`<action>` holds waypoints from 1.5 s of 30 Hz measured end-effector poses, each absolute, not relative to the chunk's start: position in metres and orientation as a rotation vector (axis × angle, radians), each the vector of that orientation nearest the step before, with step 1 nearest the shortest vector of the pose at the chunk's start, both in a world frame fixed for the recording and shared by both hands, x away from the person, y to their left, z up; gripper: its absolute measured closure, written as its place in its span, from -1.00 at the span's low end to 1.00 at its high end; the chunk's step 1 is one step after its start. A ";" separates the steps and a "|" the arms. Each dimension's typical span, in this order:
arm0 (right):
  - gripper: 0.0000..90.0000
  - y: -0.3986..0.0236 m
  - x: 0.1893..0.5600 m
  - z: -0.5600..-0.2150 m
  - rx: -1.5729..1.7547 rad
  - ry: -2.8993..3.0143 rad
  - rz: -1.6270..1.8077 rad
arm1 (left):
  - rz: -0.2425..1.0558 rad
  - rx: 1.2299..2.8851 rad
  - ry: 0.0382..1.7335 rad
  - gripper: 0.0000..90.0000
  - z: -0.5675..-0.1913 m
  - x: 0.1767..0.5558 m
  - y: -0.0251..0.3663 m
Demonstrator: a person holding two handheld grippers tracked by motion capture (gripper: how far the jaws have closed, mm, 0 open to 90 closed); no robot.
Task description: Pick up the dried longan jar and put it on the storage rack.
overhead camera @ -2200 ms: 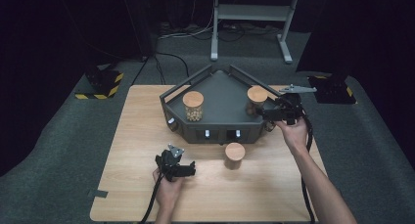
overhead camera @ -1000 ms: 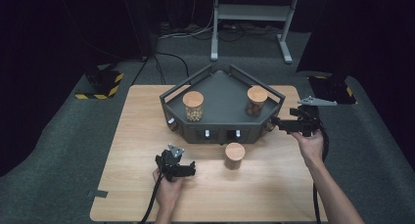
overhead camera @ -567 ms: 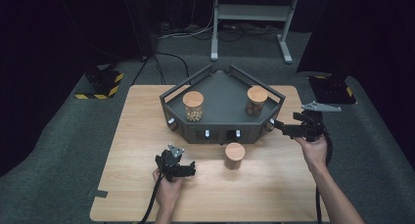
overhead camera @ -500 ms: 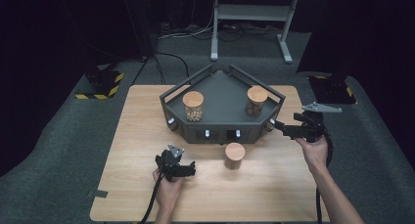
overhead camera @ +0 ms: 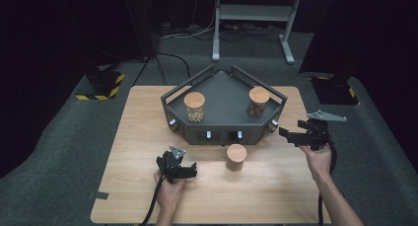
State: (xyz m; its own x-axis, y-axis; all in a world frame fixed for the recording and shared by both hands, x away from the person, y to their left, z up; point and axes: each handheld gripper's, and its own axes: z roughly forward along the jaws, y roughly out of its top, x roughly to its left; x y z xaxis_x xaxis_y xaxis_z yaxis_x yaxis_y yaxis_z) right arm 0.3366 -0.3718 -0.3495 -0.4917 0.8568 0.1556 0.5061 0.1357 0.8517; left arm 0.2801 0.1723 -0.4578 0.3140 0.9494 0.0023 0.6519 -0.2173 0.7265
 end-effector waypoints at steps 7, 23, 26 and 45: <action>-0.84 -0.375 0.334 -0.353 1.319 2.042 1.305 | 0.611 1.957 1.413 -0.98 -0.458 0.280 0.172; -0.84 -0.377 0.329 -0.361 1.325 2.040 1.321 | 0.611 1.957 1.413 -0.98 -0.458 0.280 0.172; -0.84 -0.378 0.328 -0.364 1.329 2.040 1.328 | 0.611 1.958 1.413 -0.98 -0.458 0.280 0.172; -0.84 -0.375 0.326 -0.376 1.331 2.052 1.337 | 0.611 1.957 1.413 -0.98 -0.458 0.280 0.172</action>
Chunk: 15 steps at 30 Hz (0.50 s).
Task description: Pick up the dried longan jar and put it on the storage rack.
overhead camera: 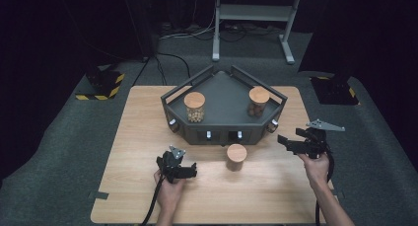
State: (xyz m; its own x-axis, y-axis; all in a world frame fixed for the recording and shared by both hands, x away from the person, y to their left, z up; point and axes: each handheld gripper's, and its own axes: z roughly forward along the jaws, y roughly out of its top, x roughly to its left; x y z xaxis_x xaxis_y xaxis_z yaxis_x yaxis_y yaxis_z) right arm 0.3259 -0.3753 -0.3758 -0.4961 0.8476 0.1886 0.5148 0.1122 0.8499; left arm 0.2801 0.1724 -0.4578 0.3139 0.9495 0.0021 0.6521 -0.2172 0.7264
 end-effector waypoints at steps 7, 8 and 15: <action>-0.84 -0.376 0.325 -0.383 1.349 2.047 1.353 | 0.611 1.957 1.413 -0.98 -0.458 0.280 0.172; -0.84 -0.376 0.325 -0.384 1.352 2.049 1.352 | 0.611 1.957 1.413 -0.98 -0.458 0.280 0.172; -0.84 -0.375 0.326 -0.389 1.360 2.062 1.347 | 0.611 1.957 1.413 -0.98 -0.458 0.280 0.172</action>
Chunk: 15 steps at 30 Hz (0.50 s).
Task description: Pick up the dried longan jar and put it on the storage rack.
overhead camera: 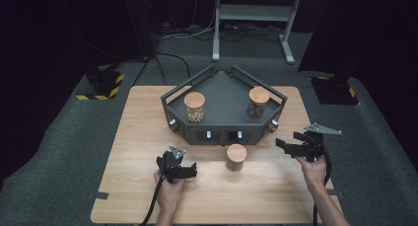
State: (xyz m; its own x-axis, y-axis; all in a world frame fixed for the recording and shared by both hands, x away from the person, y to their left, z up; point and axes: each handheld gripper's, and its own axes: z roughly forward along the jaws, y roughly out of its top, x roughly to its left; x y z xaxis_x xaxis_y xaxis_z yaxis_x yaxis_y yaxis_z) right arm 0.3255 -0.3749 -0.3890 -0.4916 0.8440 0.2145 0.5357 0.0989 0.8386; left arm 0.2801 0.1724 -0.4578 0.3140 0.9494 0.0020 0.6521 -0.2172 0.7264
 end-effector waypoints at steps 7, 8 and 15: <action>-0.84 -0.379 0.324 -0.394 1.380 2.060 1.349 | 0.611 1.957 1.413 -0.98 -0.458 0.280 0.172; -0.84 -0.379 0.324 -0.394 1.385 2.060 1.351 | 0.611 1.957 1.413 -0.98 -0.458 0.280 0.172; -0.84 -0.378 0.323 -0.401 1.392 2.065 1.357 | 0.611 1.957 1.413 -0.98 -0.458 0.280 0.172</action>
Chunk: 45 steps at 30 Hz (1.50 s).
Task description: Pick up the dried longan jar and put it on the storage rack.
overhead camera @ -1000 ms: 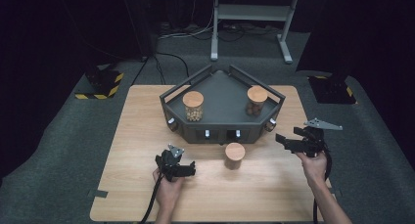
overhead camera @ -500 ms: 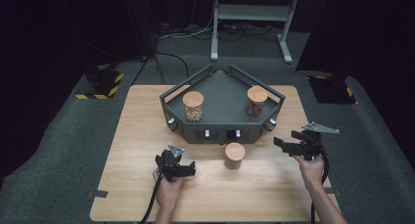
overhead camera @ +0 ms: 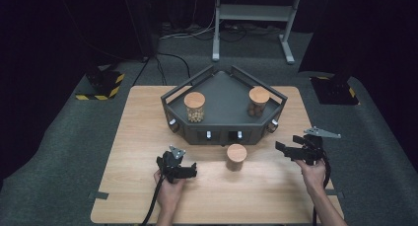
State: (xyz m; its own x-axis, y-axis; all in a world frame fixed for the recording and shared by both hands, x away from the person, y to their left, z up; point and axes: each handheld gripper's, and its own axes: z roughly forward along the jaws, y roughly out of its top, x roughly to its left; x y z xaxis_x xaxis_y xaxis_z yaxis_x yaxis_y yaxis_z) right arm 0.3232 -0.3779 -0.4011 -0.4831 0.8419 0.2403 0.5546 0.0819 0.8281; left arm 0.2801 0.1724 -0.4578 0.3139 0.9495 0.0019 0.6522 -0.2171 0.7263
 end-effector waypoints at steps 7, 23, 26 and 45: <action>-0.84 -0.377 0.322 -0.406 1.402 2.075 1.344 | 0.610 1.957 1.413 -0.98 -0.458 0.280 0.172; -0.84 -0.373 0.320 -0.415 1.410 2.089 1.319 | 0.611 1.957 1.413 -0.98 -0.458 0.280 0.172; -0.84 -0.370 0.319 -0.418 1.409 2.096 1.303 | 0.611 1.957 1.413 -0.98 -0.458 0.280 0.172; -0.86 -0.357 0.319 -0.427 1.394 2.140 1.213 | 0.611 1.957 1.413 -0.98 -0.458 0.280 0.172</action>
